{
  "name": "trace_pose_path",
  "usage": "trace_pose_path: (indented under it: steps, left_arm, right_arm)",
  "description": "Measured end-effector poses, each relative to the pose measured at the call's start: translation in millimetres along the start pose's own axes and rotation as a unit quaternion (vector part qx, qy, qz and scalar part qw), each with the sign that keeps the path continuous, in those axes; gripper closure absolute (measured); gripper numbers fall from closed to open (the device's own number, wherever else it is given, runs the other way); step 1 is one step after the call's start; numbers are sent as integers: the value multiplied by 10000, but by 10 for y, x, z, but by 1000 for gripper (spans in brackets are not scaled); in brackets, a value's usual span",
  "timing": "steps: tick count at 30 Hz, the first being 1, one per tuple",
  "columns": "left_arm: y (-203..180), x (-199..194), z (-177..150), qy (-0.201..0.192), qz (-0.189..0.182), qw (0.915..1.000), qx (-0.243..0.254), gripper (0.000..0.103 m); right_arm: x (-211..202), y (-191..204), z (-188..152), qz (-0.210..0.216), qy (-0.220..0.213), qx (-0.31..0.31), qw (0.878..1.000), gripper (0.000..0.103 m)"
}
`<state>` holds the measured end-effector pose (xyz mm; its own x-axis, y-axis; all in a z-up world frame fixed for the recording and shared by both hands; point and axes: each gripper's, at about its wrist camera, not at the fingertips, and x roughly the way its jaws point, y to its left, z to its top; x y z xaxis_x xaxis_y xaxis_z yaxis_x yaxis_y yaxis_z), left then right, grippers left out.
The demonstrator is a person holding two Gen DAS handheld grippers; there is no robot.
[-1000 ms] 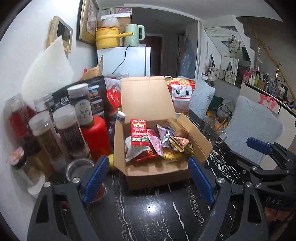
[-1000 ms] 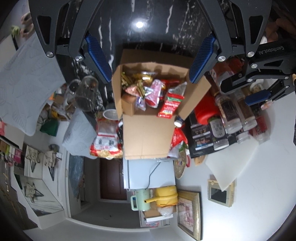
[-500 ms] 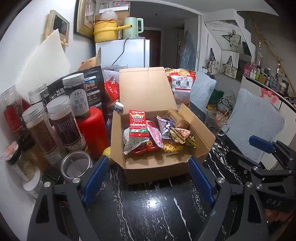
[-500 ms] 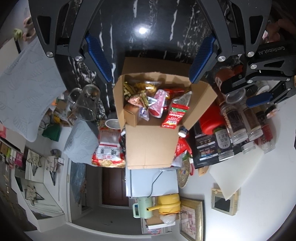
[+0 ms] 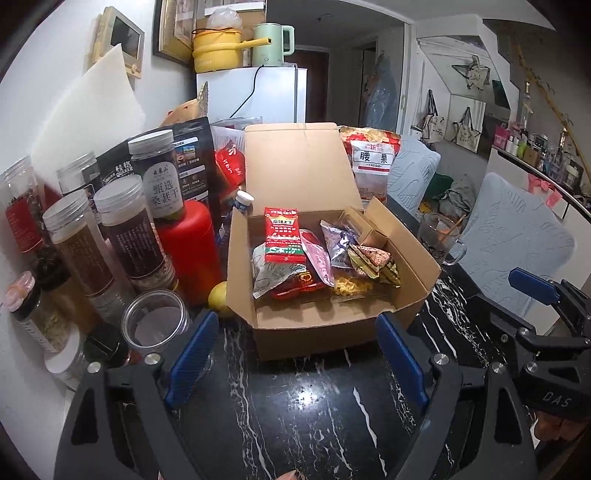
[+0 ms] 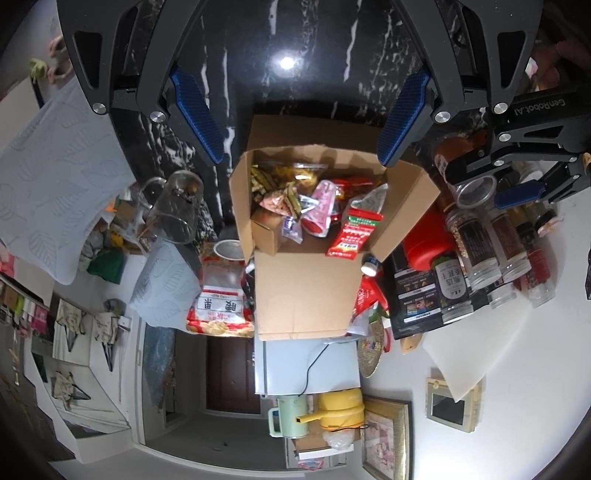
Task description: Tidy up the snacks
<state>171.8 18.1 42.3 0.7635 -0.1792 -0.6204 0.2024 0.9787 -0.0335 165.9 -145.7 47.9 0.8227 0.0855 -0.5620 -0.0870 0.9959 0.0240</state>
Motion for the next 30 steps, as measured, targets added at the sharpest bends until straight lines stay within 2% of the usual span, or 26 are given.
trace_pose_path:
  steps: [30]
  left_arm:
    - [-7,55,-22,140,85,9998,94,15]
  right_arm:
    - [59,-1,-57,-57,114,-7,9999,17]
